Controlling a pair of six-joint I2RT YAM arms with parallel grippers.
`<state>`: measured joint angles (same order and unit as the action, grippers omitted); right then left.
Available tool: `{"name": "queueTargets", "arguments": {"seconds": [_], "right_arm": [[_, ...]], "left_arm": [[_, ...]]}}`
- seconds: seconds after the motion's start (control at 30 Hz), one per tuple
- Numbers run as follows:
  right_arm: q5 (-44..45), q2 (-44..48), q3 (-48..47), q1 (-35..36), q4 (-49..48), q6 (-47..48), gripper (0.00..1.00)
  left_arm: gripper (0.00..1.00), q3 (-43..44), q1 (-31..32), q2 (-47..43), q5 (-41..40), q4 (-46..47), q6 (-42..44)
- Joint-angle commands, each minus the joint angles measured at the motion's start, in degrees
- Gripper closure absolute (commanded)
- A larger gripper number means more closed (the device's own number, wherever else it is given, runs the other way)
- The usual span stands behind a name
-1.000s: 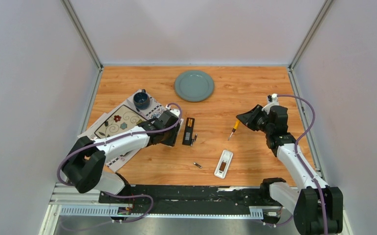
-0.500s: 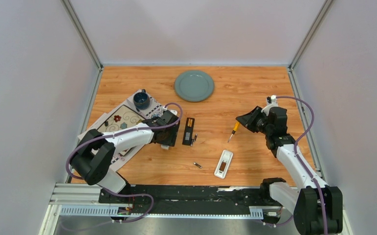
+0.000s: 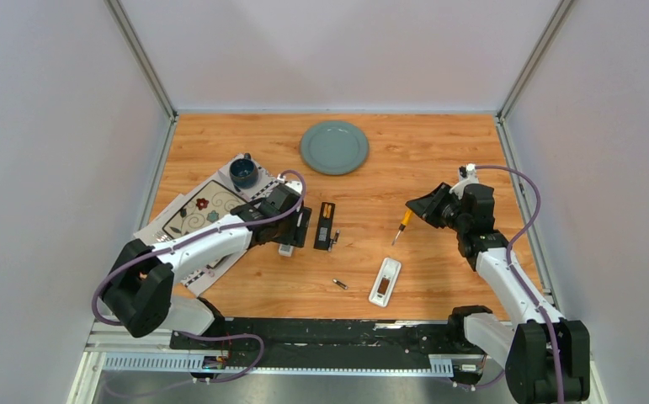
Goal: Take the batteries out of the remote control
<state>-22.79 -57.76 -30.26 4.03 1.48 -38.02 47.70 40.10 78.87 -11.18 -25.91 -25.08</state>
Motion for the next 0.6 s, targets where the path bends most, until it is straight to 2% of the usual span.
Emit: {"name": "queueTargets", "arguments": {"seconds": [0.0, 0.23, 0.57], "right_arm": [[-1.03, -0.08, 0.03, -0.08, -3.41, 0.23, 1.0], [-1.03, 0.01, 0.11, -0.08, -3.32, 0.23, 1.0], [-0.95, -1.04, 0.2, -0.08, -3.85, 0.23, 1.0]], "left_arm": [[0.21, 4.41, -0.11, 0.49, 4.14, -0.9, 1.44], [0.25, 10.38, -0.02, 6.72, 7.22, -1.07, 1.26], [0.25, 20.41, 2.53, 17.98, 5.91, -4.58, 0.82]]}}
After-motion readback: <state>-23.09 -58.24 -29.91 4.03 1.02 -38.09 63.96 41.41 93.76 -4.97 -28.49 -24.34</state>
